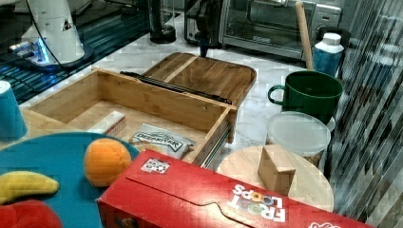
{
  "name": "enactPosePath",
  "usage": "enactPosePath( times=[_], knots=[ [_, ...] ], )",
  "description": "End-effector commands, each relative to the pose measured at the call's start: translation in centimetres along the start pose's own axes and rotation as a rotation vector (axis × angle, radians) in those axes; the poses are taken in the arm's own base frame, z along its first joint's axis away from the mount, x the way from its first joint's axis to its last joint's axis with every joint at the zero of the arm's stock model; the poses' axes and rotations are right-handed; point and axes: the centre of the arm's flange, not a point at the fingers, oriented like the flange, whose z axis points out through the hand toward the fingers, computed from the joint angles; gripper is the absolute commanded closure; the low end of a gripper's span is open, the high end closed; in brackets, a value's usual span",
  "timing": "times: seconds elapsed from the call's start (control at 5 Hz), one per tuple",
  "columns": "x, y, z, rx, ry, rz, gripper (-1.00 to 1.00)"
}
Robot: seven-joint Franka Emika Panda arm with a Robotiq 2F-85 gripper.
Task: Close the drawer.
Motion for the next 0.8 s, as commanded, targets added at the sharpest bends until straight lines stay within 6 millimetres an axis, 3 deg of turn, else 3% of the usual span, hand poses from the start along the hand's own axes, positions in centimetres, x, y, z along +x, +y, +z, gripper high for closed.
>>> enactPosePath(
  times=[0.2, 0.4, 0.8],
  knots=[
    [0.1, 4.5, 4.1, 0.070, 0.016, -0.079, 1.00],
    [0.2, 5.9, 4.3, 0.067, 0.012, -0.090, 1.00],
    [-0.1, 10.1, 2.6, 0.029, 0.032, -0.082, 1.00]
  ],
)
